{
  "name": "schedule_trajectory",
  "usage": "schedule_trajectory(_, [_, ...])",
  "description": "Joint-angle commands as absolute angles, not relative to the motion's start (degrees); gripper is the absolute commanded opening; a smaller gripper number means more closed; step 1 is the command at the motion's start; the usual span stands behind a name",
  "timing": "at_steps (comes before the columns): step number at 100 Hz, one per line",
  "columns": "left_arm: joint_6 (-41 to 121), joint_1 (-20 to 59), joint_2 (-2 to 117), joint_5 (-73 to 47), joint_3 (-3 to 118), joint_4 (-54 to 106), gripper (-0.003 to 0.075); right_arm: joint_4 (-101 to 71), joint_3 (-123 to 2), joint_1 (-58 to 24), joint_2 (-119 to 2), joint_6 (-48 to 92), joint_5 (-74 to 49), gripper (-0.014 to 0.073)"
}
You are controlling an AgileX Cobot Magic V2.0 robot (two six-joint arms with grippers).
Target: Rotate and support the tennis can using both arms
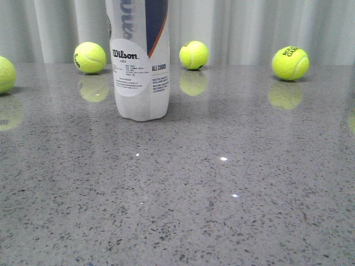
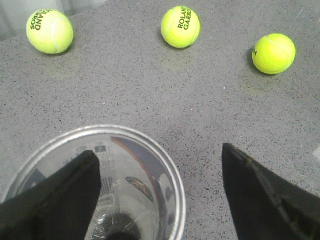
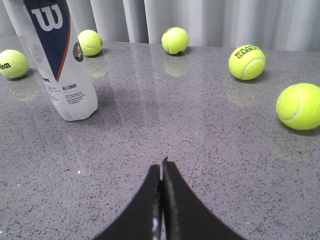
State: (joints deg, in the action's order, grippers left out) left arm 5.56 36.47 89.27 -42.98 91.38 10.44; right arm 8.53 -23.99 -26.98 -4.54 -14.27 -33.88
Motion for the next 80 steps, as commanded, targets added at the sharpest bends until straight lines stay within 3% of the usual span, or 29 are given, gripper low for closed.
schedule_trajectory(1, [5.4, 36.8, 87.1, -38.6, 93.0, 11.0, 0.0494, 9.5, -25.2, -26.6, -5.2, -14.1, -29.3, -0.0064])
schedule_trajectory(12, [5.4, 37.0, 86.5, -37.3, 93.0, 9.2, 0.0477, 9.5, -25.2, -26.6, -5.2, -14.1, -29.3, -0.0064])
schedule_trajectory(19, [5.4, 37.5, 85.6, -36.8, 92.9, 8.9, 0.0412, 9.5, -25.2, -26.6, -5.2, -14.1, -29.3, -0.0064])
schedule_trajectory(44, [5.4, 38.1, 77.2, -28.4, 81.8, 8.7, -0.0016, 9.5, -25.2, -26.6, -5.2, -14.1, -29.3, -0.0064])
schedule_trajectory(80, [5.4, 38.1, 57.8, -17.0, 59.4, 7.8, -0.0021, 9.5, -25.2, -26.6, -5.2, -14.1, -29.3, -0.0064])
